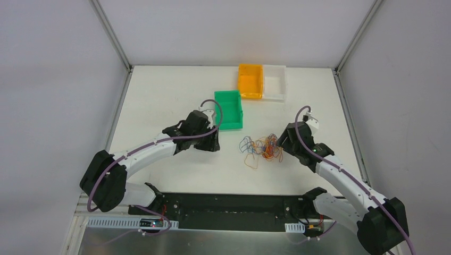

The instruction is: Untangle the cables

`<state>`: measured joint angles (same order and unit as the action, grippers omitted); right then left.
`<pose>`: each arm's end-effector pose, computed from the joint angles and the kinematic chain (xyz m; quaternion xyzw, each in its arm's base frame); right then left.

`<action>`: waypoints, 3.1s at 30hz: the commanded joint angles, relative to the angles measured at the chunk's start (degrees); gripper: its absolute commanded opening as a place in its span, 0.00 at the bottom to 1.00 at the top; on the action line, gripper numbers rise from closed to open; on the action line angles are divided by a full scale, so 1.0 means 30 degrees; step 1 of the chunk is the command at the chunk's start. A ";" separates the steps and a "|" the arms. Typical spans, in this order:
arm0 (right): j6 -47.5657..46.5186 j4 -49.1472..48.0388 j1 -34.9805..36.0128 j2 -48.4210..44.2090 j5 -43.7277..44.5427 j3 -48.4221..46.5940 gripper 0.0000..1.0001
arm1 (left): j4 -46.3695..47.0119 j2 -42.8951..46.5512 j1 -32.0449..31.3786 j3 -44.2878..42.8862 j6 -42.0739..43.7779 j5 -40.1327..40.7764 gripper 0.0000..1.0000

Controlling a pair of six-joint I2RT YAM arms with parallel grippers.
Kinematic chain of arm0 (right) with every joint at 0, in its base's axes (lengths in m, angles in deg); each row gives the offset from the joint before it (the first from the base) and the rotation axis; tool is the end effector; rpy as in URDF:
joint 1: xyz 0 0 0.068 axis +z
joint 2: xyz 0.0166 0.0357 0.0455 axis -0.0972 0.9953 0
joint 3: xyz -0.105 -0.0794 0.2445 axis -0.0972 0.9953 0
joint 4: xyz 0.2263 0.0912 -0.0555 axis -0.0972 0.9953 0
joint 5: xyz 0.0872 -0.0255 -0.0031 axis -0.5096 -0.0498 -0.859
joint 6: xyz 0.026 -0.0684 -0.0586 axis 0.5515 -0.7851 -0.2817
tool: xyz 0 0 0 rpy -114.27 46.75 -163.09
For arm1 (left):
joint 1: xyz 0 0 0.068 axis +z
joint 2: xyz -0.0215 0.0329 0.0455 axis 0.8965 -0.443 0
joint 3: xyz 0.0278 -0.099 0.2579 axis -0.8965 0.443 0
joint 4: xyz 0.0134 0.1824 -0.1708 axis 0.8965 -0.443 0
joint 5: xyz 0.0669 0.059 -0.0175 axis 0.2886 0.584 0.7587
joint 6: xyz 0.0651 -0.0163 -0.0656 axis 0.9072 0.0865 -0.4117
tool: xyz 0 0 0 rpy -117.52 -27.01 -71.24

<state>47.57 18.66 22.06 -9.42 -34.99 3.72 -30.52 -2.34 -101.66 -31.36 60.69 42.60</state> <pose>0.2075 0.0735 0.1988 0.1191 0.8985 0.0473 0.4199 0.2309 -0.1953 0.2012 0.1273 0.9033 -0.2685 0.3095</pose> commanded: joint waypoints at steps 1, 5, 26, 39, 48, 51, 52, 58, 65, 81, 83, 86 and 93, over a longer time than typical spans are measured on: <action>-0.1170 -0.0425 -0.0044 -0.1179 -0.1899 -0.0649 0.64 | -0.0388 0.0096 -0.0769 -0.0666 0.0602 0.0875 0.54; -0.1332 -0.0558 -0.0048 -0.1128 -0.2999 -0.0883 0.63 | -0.0421 0.0090 -0.1256 -0.1054 0.0583 0.0900 0.55; 0.0572 -0.0643 -0.1726 -0.0463 -0.3858 -0.0043 0.55 | 0.1062 -0.7555 -0.3613 -0.8969 0.1207 0.0503 0.72; 0.0495 -0.0911 -0.2983 -0.1006 -0.5182 0.0827 0.55 | 0.0958 -1.2939 -0.4208 -1.3007 0.0211 -0.3476 0.75; 0.0280 -0.1284 -0.3191 0.0052 -0.5660 0.0726 0.55 | 0.1134 -1.4618 -0.4426 -1.3322 -0.0377 -0.4331 0.29; 0.0143 -0.1058 -0.3270 0.0273 -0.5505 0.0626 0.56 | 0.1544 -1.3571 -0.4119 -1.1622 -0.0346 -0.3908 0.00; 0.0132 -0.0923 -0.3266 0.0310 -0.5337 0.0582 0.56 | 0.1639 -1.3120 -0.4027 -1.1002 -0.0253 -0.3723 0.00; -0.0803 -0.0999 -0.3241 0.0374 -0.6668 0.0446 0.59 | 0.1976 -1.0737 -0.3947 -0.7855 0.0088 -0.3221 0.00; -0.1108 -0.1634 -0.2557 0.0947 -0.8882 0.0325 0.59 | 0.2479 -0.8491 -0.3940 -0.5890 -0.0181 -0.2309 0.00; -0.1158 -0.1859 0.1507 0.4135 -0.5799 -0.0530 0.59 | 0.2854 -0.7837 -0.3485 -0.5586 -0.0118 -0.3718 0.00; -0.1181 -0.1845 0.1953 0.4723 -0.5632 -0.0777 0.59 | 0.2855 -0.7928 -0.3476 -0.5633 -0.0175 -0.3738 0.00; -0.1283 -0.2159 0.2549 0.5191 -0.5763 -0.1002 0.58 | 0.2847 -0.7996 -0.3476 -0.5685 -0.0236 -0.3702 0.00; -0.1207 -0.2862 0.3455 0.4895 -0.5504 -0.1334 0.58 | 0.2833 -0.8077 -0.3464 -0.5772 -0.0174 -0.3866 0.00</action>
<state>44.49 11.79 31.22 5.99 -53.59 2.38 -23.13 -27.94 -112.72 -48.17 59.90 32.74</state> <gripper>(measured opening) 0.581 0.030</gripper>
